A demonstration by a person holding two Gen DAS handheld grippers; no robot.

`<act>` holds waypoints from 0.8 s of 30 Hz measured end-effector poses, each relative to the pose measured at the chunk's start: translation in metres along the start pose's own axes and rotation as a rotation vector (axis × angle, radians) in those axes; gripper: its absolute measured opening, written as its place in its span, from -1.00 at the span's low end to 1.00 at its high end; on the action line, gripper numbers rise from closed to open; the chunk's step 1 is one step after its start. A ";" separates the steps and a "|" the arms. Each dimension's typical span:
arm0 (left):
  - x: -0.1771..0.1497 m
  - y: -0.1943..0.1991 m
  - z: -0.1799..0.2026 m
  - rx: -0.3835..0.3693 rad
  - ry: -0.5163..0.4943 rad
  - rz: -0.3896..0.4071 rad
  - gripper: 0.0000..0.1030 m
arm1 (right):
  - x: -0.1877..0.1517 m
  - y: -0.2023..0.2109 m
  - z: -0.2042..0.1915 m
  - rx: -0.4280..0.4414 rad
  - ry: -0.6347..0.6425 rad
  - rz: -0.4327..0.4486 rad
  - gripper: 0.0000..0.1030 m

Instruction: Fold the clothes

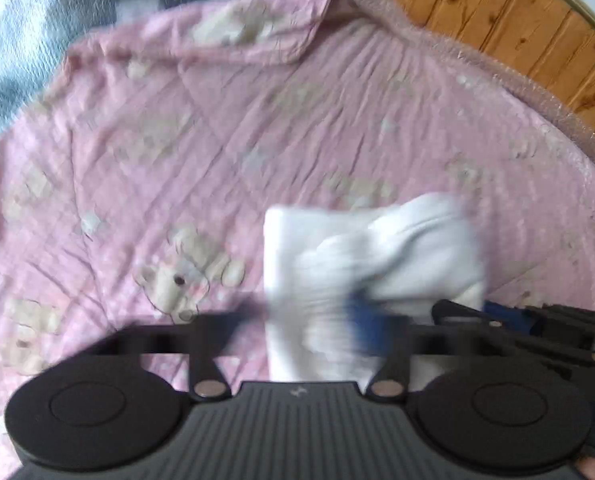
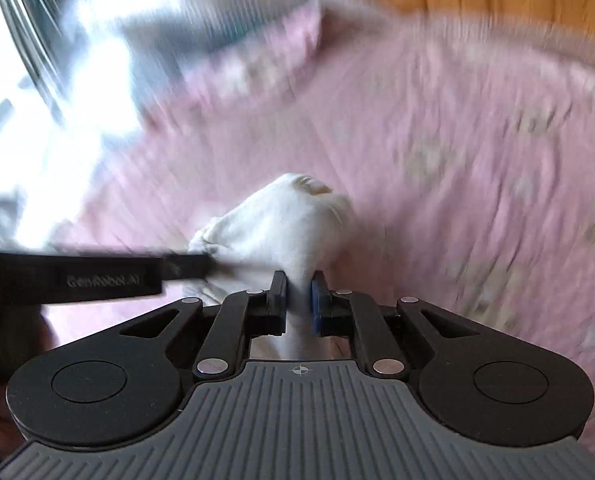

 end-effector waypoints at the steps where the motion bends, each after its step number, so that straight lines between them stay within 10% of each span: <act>1: -0.002 0.001 -0.004 -0.014 0.003 0.006 0.74 | -0.004 -0.003 -0.001 -0.015 0.016 0.023 -0.28; 6: -0.012 0.060 -0.002 -0.008 -0.105 0.097 0.61 | -0.022 0.060 0.011 -0.070 -0.054 0.088 0.20; 11: -0.034 0.120 0.055 -0.110 -0.230 0.145 0.64 | -0.083 0.183 0.067 -0.352 -0.204 0.141 0.30; 18: -0.117 0.173 0.283 -0.463 -0.680 0.015 0.65 | -0.191 0.335 0.167 -0.685 -0.548 0.225 0.45; 24: -0.184 0.204 0.422 -0.431 -0.895 0.054 0.65 | -0.235 0.411 0.234 -0.727 -0.601 0.280 0.46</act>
Point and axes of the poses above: each gripper's, at about its wrist camera, not at the fingertips, and y roughly against the way its jaws point, z to its right, x to its top, the point moved 5 cm from there along -y, roughly the way its jaws point, and after that the axes turned 10 degrees about x, right-handed, at the moved point
